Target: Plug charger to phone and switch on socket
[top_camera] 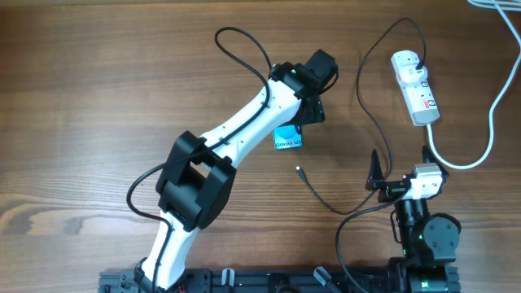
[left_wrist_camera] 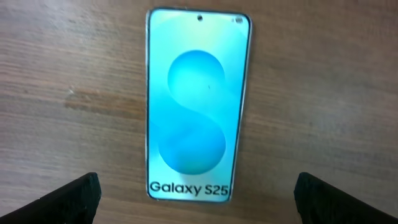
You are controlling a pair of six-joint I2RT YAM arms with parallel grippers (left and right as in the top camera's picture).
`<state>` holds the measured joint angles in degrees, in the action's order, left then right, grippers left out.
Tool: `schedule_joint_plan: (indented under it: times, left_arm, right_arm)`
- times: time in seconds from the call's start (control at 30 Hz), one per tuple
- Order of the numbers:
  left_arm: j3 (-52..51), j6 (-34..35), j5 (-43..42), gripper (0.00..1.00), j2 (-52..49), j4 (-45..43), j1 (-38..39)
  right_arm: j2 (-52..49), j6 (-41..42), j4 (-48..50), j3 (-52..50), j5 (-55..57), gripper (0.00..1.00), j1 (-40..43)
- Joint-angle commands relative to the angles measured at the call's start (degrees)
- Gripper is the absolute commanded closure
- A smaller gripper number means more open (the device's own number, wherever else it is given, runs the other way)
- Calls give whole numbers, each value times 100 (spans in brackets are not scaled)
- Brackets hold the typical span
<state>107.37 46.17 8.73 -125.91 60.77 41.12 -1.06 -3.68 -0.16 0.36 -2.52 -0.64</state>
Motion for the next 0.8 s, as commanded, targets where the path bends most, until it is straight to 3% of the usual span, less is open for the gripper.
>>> schedule_joint_plan:
  times: [0.0,0.77]
  left_arm:
    - [50,-31,227,0,-153,-59,-46]
    - [48,-378,-166,0,-570,-374,-181]
  right_arm:
    - [9,70,17,-4,-9,0,31]
    - [9,72,17,-4,-9,0,31]
